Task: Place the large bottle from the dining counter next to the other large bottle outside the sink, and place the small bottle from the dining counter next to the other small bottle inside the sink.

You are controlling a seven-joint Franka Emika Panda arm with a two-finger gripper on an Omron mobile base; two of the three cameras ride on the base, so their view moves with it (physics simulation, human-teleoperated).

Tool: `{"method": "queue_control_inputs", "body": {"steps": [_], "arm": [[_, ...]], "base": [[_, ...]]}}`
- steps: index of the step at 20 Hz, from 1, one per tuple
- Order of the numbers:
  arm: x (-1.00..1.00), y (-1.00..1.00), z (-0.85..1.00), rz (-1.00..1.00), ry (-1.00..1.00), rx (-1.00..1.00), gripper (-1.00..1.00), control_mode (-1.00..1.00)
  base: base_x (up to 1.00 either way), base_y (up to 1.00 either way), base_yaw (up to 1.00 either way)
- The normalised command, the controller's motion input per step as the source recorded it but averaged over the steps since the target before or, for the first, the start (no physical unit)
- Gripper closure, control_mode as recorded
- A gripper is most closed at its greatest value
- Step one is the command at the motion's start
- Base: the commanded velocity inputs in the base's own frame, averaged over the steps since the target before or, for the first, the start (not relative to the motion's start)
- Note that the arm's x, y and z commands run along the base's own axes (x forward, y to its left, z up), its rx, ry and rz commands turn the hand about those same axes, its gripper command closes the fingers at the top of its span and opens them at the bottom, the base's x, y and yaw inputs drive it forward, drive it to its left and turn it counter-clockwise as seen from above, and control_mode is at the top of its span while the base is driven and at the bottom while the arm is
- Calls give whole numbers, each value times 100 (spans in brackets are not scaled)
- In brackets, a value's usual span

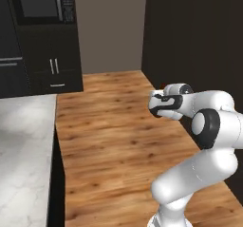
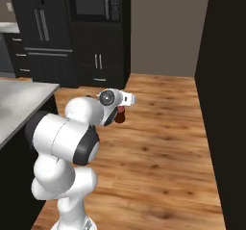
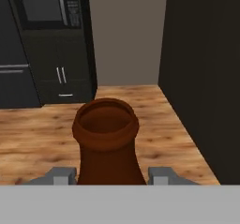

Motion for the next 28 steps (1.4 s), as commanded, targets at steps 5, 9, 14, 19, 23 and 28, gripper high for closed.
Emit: {"method": "queue_control_inputs", "body": {"steps": [5, 9, 14, 19, 23, 28], "arm": [[0, 0, 0, 0, 0, 0, 100, 100], [0, 0, 0, 0, 0, 0, 100, 100], [0, 0, 0, 0, 0, 0, 100, 100], [0, 0, 0, 0, 0, 0, 100, 100], [0, 0, 0, 0, 0, 0, 100, 100], [0, 0, 0, 0, 0, 0, 100, 100]], "base": [[100, -17, 0], [99, -14, 4], [92, -12, 14], [86, -12, 23], [86, -10, 28], [88, -1, 31]]}}
